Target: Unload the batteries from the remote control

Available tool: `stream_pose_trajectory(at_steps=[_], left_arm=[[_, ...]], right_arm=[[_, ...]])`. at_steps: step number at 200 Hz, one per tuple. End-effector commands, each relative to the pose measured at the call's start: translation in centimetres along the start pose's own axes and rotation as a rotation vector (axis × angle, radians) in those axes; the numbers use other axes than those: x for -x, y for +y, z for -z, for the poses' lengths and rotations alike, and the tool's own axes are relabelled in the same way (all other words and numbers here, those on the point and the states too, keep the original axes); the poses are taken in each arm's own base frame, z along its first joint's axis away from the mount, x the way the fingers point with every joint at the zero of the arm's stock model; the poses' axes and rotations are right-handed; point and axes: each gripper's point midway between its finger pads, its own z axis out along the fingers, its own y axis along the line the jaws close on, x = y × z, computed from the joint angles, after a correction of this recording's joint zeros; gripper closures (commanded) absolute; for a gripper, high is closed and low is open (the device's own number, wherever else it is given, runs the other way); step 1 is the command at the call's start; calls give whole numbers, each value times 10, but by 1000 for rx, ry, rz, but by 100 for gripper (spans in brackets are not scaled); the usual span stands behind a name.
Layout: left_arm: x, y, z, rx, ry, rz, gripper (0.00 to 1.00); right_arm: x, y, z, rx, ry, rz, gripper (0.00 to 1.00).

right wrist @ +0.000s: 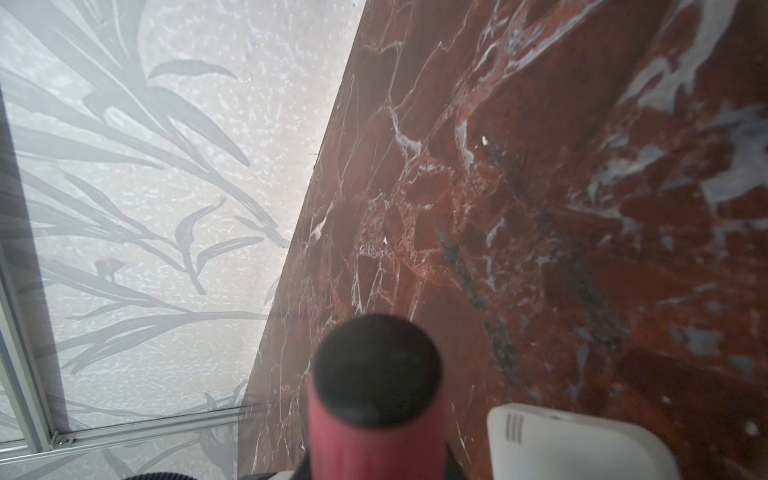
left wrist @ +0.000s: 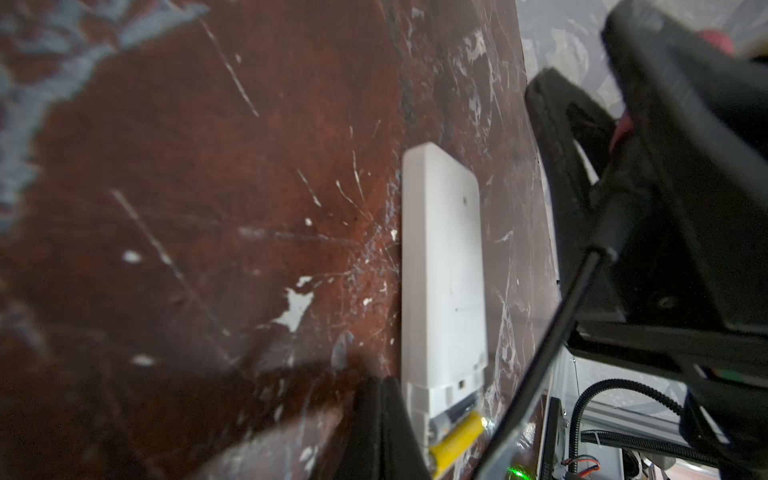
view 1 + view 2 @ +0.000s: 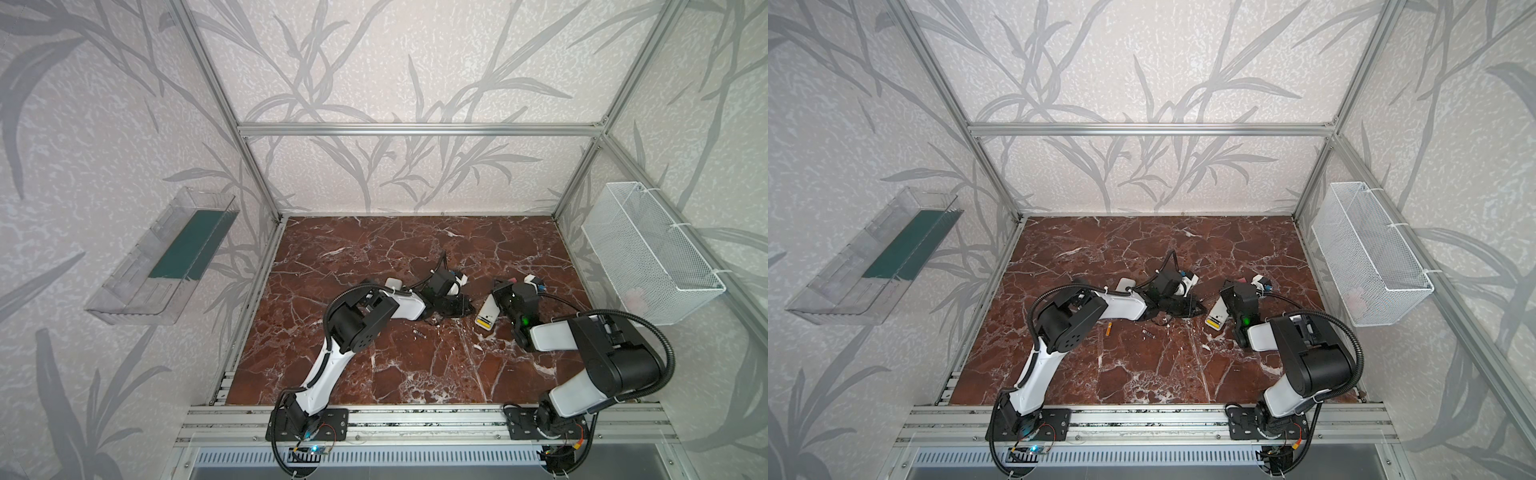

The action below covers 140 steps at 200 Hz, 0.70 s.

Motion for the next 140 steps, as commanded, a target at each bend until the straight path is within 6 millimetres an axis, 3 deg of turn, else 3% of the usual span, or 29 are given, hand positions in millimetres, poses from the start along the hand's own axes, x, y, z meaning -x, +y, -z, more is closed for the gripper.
stream_pose_trajectory(at_steps=[1,29,51,88,111,140], left_arm=[[-24,27,-7,67,70,52,94],[-24,26,-5,69,62,47,94],[-21,24,-1,72,48,34,94],[-17,16,8,83,37,-9,87],[-15,14,9,90,46,-23,87],[-14,12,9,87,47,-28,87]], right_arm=[[3,10,-2,33,0,-6,100],[4,5,2,9,-2,29,100],[13,14,12,-15,-21,131,100],[51,37,50,-143,-115,426,100],[79,38,75,-244,-209,574,100],[92,28,76,-361,-202,728,100]])
